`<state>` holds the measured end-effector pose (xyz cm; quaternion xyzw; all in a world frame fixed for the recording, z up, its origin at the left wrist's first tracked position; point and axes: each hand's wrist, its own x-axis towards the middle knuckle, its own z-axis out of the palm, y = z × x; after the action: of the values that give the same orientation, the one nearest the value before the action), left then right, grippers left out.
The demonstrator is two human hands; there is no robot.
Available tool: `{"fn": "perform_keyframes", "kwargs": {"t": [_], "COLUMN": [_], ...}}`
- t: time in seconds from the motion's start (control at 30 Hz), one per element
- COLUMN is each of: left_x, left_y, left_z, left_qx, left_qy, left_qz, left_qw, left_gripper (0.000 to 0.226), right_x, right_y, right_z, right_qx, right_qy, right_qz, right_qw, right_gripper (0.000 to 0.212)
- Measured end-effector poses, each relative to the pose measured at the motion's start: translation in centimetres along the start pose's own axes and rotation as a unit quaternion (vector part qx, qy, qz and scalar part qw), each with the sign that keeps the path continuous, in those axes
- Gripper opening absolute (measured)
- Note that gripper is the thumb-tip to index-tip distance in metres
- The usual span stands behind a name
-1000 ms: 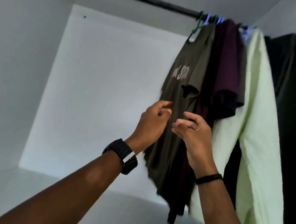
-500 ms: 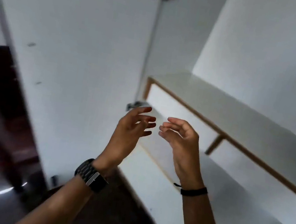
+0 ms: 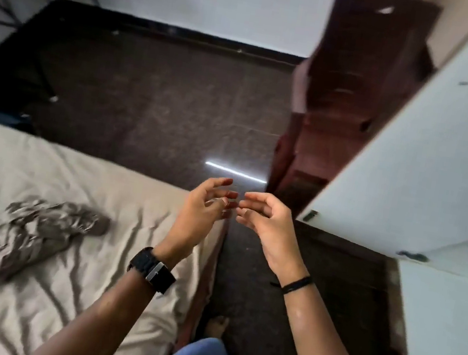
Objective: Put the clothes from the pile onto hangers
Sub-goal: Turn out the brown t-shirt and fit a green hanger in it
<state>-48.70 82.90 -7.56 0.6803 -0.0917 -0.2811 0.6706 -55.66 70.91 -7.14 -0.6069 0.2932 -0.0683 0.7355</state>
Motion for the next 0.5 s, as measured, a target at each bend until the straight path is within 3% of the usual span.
{"fn": "perform_keyframes", "kwargs": {"t": [0.2, 0.5], "left_x": [-0.2, 0.5], "left_y": [-7.6, -23.2], "left_z": [-12.2, -28.8], "left_qx": [-0.003, 0.135], "left_qy": [0.163, 0.318], "left_qz": [-0.031, -0.023], "left_qw": [0.986, 0.938], "left_gripper": [0.034, 0.035], "right_x": [4.8, 12.1], "right_y": [7.8, 24.6], "right_z": [11.3, 24.6], "right_qx": [-0.102, -0.193], "right_qy": [-0.156, -0.32], "right_qz": [0.037, -0.045], "right_qw": [0.982, 0.926], "right_gripper": [0.023, 0.02]}}
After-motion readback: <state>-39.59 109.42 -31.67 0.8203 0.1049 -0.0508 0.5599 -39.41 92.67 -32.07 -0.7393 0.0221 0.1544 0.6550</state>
